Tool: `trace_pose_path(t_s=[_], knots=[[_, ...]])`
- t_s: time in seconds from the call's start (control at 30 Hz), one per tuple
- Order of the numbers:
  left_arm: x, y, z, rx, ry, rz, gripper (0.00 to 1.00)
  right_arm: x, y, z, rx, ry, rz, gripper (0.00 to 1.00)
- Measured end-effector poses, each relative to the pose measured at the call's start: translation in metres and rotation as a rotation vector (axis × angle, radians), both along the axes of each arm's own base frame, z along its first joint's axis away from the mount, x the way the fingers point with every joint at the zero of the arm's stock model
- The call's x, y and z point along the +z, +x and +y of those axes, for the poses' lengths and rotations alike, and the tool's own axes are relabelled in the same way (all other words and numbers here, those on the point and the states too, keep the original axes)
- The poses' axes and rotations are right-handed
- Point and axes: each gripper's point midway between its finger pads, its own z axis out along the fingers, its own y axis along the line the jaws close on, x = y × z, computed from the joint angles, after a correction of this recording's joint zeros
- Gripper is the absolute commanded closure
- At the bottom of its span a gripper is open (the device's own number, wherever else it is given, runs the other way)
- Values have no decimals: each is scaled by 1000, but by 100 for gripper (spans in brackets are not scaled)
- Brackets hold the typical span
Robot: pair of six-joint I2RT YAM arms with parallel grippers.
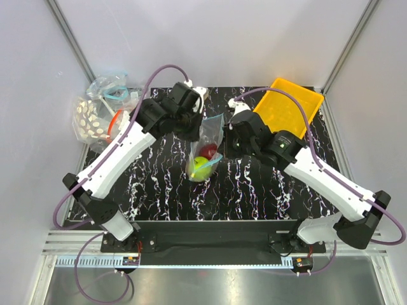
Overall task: Place the food in the zip-top bag and seal the zipper
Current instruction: Adjust the zipper food storage bag at the center of the board.
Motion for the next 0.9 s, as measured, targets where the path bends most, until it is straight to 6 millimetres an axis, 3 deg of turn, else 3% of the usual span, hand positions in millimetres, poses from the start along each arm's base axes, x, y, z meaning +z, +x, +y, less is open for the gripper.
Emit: trace_pose_path(t_s=[0.2, 0.3, 0.37, 0.4, 0.57, 0.63, 0.73, 0.77, 0.8, 0.83, 0.9], knots=[[76, 17, -8, 11, -114, -157, 100, 57, 6, 4, 15, 91, -111, 100], [77, 9, 0, 14, -141, -185, 100, 69, 2, -1, 14, 125, -141, 100], [47, 0, 6, 15, -121, -151, 100, 60, 0, -2, 12, 126, -132, 100], [24, -5, 9, 15, -96, -113, 100, 46, 1, 1, 12, 120, -114, 100], [-92, -7, 4, 20, 74, 117, 98, -69, -12, 6, 26, -22, 101, 100], [-111, -8, 3, 15, 108, 165, 94, -101, -23, 0, 25, -80, 175, 100], [-90, -6, -2, -7, 75, 131, 63, -93, -25, -3, 18, -64, 166, 100], [-78, -3, -6, -15, 49, 109, 30, -83, -24, -3, 12, -44, 145, 100], [-61, 0, -10, -31, 16, 72, 15, -72, -22, -4, 2, -22, 119, 100], [-44, 2, -13, -39, -23, 32, 4, -60, -20, -5, -10, 1, 91, 100], [-13, -1, -13, -53, -99, -49, 1, -38, -15, -9, -43, 44, 35, 100]])
